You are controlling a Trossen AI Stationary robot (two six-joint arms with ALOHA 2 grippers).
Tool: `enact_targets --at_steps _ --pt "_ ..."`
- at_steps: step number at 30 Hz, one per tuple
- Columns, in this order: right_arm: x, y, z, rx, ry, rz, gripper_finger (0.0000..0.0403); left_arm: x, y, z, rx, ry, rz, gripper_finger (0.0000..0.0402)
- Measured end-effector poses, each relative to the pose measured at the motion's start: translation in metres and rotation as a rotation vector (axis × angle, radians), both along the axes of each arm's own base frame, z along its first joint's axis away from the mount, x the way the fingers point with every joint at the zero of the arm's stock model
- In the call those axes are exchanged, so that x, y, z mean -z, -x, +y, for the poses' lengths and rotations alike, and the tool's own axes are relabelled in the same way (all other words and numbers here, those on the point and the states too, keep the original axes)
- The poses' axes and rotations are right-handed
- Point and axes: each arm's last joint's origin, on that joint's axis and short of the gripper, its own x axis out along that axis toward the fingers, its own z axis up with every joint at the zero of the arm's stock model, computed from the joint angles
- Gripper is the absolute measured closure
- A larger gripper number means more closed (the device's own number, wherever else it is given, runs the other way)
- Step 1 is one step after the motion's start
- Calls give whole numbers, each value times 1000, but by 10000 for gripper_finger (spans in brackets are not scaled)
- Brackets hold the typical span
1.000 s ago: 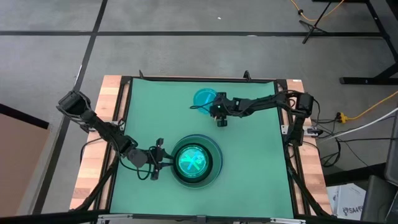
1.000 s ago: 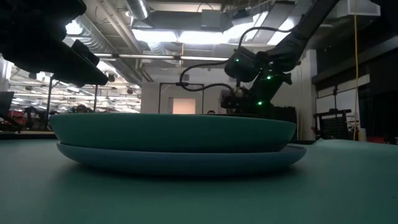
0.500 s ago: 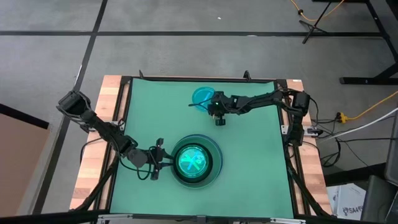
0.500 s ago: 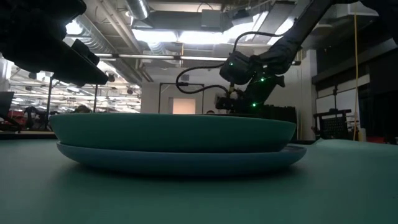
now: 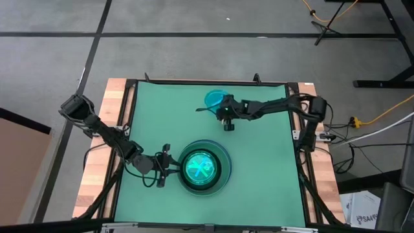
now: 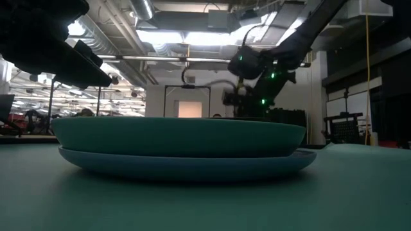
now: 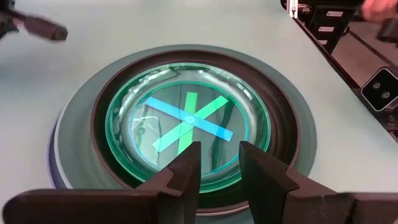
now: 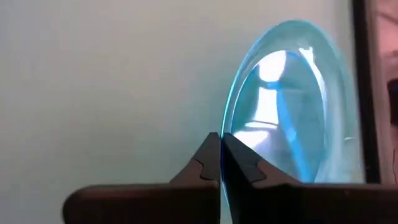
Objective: Stack plastic plates
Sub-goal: Stack the blue plate on the blue plate
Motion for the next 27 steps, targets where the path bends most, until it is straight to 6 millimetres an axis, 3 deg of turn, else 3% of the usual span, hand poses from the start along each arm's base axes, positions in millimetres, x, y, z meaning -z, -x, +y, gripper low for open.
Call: enact_targets --at_steps 4,11,19,27 --pt "-22 -2 23 -39 -7 -56 402 0 1 -1 4 2 2 299" --pt "-58 -2 80 -170 -30 -162 402 0 3 -6 28 7 -2 299" --pt "-63 -1 149 -349 -53 -189 403 -13 -2 -14 46 24 -35 299" --pt "-66 8 204 -474 -37 -215 403 -34 8 -15 71 55 -77 299"
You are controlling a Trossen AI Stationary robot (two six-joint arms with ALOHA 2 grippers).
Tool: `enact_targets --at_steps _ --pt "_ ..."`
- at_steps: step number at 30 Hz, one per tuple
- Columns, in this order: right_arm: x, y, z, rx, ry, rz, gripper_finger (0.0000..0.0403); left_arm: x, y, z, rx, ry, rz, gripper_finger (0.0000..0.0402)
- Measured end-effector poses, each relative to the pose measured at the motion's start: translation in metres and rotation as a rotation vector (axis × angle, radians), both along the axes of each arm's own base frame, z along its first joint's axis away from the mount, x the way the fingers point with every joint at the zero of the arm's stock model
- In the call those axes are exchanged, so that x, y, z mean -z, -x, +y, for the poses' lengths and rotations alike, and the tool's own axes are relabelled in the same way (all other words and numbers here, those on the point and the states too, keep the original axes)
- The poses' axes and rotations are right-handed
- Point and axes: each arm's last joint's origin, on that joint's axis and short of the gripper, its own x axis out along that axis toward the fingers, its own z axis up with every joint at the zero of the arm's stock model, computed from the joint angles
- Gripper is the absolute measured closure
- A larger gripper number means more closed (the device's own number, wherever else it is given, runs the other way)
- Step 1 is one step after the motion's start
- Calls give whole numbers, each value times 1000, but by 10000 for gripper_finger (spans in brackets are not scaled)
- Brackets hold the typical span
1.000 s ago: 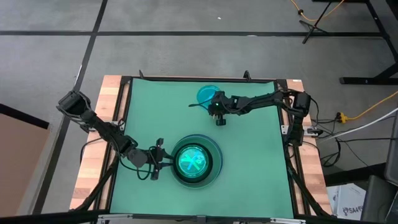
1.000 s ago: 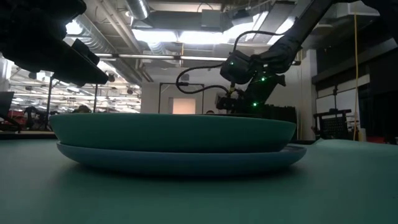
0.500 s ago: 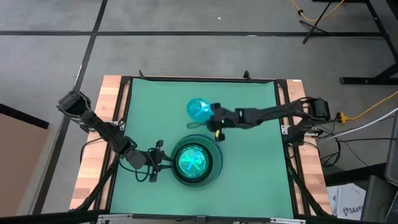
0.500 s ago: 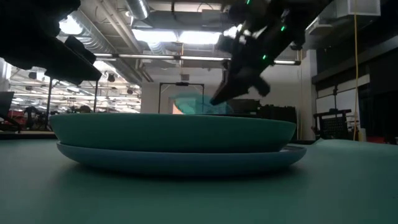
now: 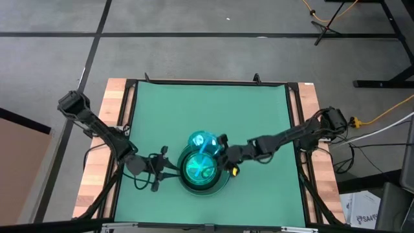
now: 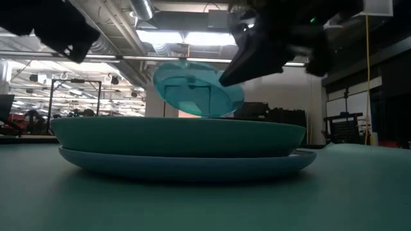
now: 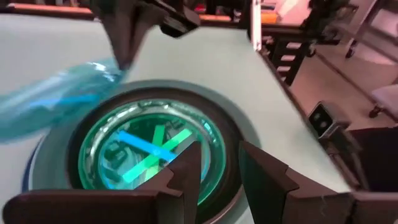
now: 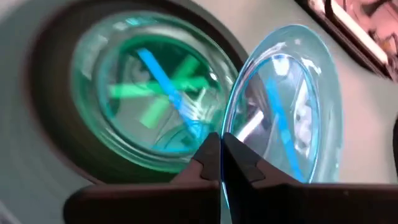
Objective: Stack plastic plates
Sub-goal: Stack the blue plate on the blue plate
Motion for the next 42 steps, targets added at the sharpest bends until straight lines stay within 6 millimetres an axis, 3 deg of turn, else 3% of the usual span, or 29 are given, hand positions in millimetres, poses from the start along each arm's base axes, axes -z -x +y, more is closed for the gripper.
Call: enact_targets --at_steps 5,10,17,33,37,42 --pt "-5 5 26 -61 -13 -62 403 -15 8 3 -17 12 -52 299" --pt "4 2 41 -109 -32 -83 403 -31 12 11 -69 13 -135 299" --pt "25 -8 45 -129 -68 -67 403 -46 16 21 -144 52 -206 299" --pt "45 -11 49 -154 -123 2 398 -45 16 22 -164 18 -209 299" --pt "50 -12 47 -105 -130 18 377 -45 15 22 -167 18 -209 299" --pt "56 -11 44 -51 -144 64 318 -45 15 22 -167 18 -208 299"
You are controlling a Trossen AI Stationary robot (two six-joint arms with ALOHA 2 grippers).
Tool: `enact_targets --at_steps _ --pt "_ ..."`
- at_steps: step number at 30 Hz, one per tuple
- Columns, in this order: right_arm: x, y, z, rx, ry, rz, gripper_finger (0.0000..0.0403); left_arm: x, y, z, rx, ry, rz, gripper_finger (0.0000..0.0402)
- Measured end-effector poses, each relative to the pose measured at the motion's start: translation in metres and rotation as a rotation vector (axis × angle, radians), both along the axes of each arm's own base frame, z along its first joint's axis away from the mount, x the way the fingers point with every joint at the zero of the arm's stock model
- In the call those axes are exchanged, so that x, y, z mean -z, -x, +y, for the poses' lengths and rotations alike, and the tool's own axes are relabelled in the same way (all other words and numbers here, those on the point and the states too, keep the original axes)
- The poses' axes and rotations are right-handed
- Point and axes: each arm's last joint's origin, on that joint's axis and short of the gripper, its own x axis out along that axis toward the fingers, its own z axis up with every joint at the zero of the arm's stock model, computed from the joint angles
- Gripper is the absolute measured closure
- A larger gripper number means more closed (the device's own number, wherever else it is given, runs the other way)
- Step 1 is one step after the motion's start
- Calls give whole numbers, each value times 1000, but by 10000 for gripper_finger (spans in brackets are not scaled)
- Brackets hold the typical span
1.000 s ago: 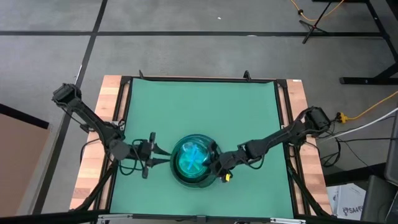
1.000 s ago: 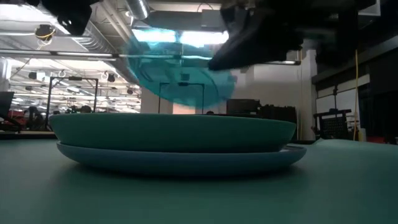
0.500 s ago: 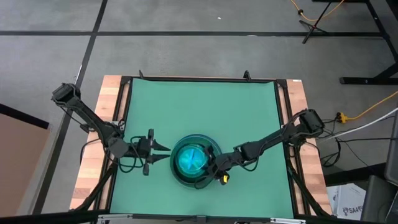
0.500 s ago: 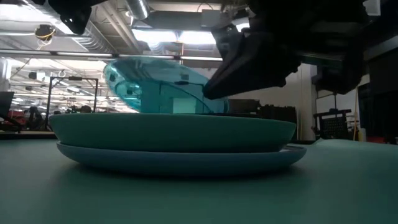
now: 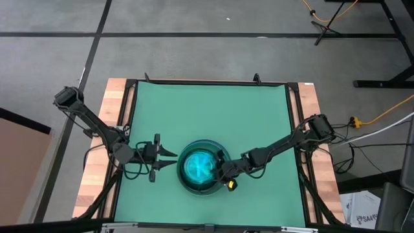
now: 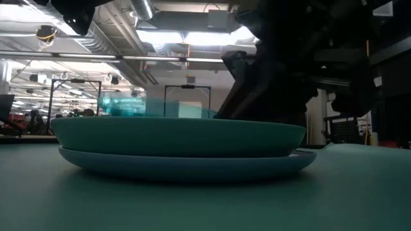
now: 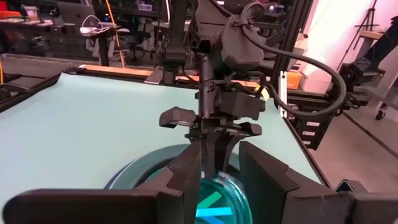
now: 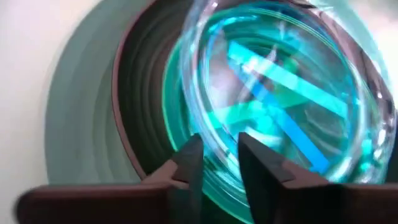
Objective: Stack plastic plates
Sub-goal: Stack the blue plate on the blue plate
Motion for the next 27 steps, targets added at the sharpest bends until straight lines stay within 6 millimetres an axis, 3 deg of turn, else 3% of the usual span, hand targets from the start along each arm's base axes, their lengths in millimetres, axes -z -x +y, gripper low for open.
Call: enact_targets --at_steps 4,7,11,16,22,27 --pt "-6 4 -1 5 -6 13 272 0 0 0 0 0 0 299" --pt "-29 7 -2 17 -36 11 252 0 0 0 0 0 1 299" --pt "-61 15 -5 48 -86 24 243 0 -1 2 -10 -1 2 299" --pt "-86 32 -12 74 -129 17 242 1 -6 8 -25 1 7 299" --pt "-87 61 -25 140 -153 35 242 4 -13 21 -46 -8 41 299" --pt "-81 88 -49 219 -219 -31 242 5 -18 32 -63 -42 57 299"
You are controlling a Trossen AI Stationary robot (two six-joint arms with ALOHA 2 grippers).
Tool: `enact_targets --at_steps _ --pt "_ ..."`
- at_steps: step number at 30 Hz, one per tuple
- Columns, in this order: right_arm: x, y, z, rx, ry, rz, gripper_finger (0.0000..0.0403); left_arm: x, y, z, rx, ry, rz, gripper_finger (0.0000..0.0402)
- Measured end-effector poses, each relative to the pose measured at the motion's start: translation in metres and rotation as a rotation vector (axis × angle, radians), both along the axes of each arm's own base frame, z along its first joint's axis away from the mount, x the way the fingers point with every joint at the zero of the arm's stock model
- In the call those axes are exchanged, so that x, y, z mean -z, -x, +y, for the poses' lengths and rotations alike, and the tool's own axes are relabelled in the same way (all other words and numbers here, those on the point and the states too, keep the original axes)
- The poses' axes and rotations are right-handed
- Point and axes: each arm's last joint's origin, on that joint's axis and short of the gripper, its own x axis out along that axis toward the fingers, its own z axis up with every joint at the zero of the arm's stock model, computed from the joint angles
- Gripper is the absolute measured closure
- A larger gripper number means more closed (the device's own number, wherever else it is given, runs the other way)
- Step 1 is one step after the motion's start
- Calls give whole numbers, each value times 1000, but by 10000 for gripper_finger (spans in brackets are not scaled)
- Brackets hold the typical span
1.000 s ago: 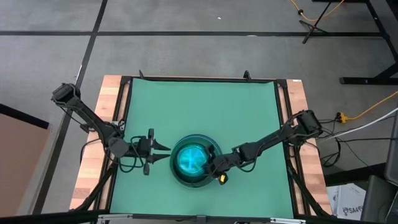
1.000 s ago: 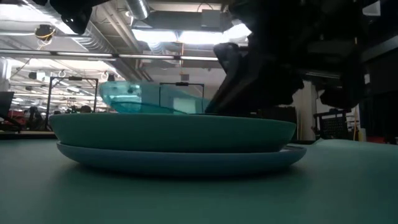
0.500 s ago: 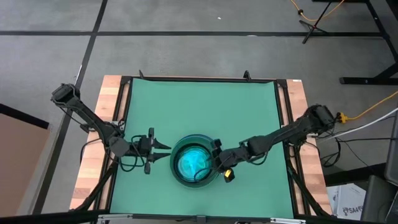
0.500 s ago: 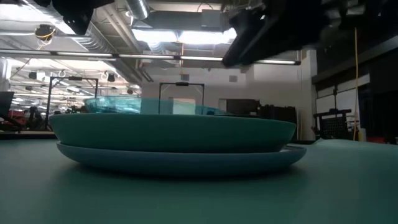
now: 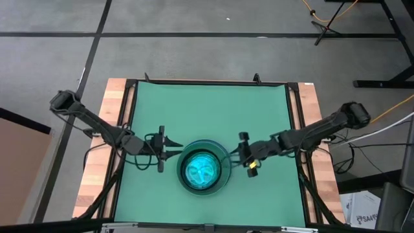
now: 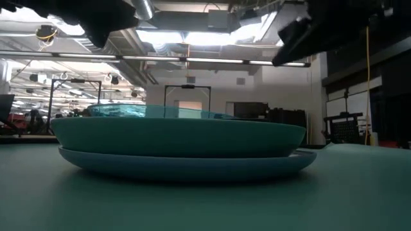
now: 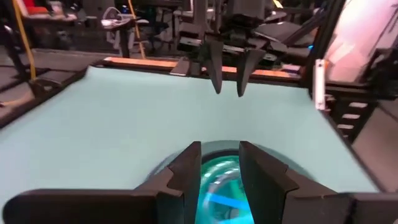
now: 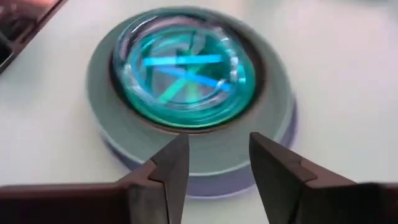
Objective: Stack plastic plates
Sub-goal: Stack the blue plate on the blue plate
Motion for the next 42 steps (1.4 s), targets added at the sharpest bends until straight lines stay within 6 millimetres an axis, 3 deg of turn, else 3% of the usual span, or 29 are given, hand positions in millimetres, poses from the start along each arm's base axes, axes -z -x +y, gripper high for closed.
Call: enact_targets --at_steps 7,12,16,22,27,31,35,42 --pt "13 38 -41 142 -85 -147 242 3 -4 13 -35 -126 50 312" --pt "17 54 -58 217 -132 -241 242 11 -3 22 -47 -137 91 344" --pt "19 52 -57 191 -222 -278 242 18 -1 25 48 -78 114 364" --pt "37 34 -42 151 -240 -242 242 35 -8 12 255 27 205 377" --pt "48 19 -40 170 -183 -196 242 50 -33 0 300 111 322 378" --pt "49 11 -39 183 -137 -193 242 48 -63 -11 320 110 384 378" --pt "48 8 -39 181 -135 -196 242 49 -89 -12 314 107 507 378" --pt "51 9 -38 179 -143 -162 242 60 -122 -16 418 136 565 378"
